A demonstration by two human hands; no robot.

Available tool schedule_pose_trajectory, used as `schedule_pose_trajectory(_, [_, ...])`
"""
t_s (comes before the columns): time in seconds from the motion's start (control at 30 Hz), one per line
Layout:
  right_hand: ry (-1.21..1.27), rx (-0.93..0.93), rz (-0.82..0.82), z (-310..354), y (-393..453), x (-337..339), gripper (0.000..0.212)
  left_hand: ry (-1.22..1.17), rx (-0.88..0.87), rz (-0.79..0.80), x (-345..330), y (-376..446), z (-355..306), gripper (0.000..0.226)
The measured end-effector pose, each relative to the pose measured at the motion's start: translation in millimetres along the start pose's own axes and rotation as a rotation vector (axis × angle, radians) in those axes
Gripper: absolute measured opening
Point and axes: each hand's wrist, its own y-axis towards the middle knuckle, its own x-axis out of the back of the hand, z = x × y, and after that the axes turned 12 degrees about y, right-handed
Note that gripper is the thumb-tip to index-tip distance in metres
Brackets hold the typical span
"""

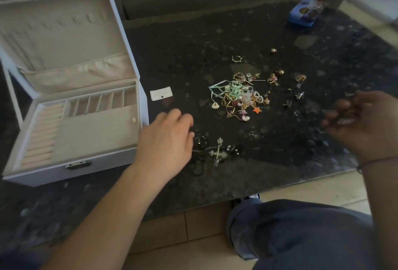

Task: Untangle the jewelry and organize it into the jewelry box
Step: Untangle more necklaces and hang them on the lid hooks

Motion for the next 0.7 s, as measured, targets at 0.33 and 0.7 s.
schedule_pose_trajectory(0.33, [-1.425, 0.229, 0.163, 7.4, 10.6, -10.5, 0.024, -0.087, -0.151, -0.025, -14.4, -5.0, -29.7, 0.018])
schedule_pose_trajectory(0.7, [-1.772, 0.469, 0.994, -39.4, -40.9, -34.9, 0.028, -0.381, -0.209, 0.001, -40.3, -14.5, -51.3, 0.018])
